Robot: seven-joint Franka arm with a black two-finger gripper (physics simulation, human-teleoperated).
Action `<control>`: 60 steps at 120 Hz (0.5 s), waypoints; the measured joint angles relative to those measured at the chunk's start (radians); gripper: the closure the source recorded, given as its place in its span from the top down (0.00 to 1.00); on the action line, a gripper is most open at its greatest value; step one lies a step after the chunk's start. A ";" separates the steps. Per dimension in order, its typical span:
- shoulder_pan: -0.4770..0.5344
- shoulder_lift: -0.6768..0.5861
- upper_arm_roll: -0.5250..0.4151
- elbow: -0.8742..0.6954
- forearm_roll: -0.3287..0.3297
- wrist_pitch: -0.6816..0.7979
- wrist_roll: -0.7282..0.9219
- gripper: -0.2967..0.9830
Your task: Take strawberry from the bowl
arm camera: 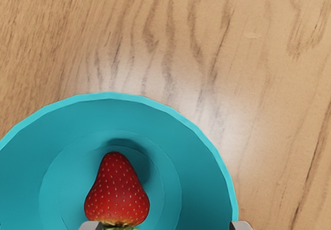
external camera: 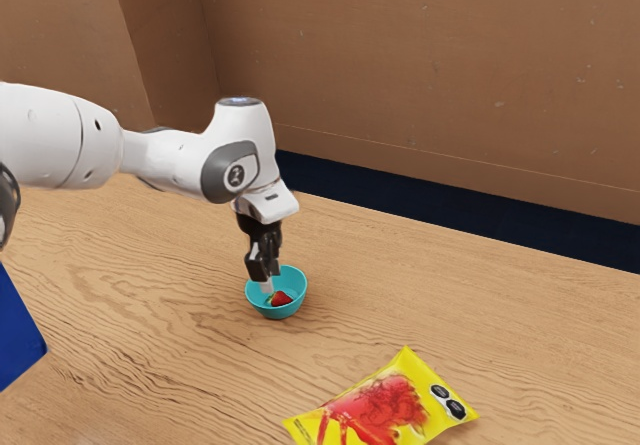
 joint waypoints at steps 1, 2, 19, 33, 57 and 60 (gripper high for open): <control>0.000 0.002 0.000 0.000 -0.001 0.002 0.005 0.45; 0.000 0.004 0.001 0.001 -0.001 0.004 0.009 0.45; -0.004 0.028 0.001 0.005 -0.007 0.038 0.079 0.44; 0.000 0.037 0.001 0.005 -0.009 0.055 0.125 0.44; 0.012 0.056 -0.002 0.000 -0.014 0.068 0.185 0.44; 0.012 0.058 -0.003 0.001 -0.015 0.069 0.192 0.44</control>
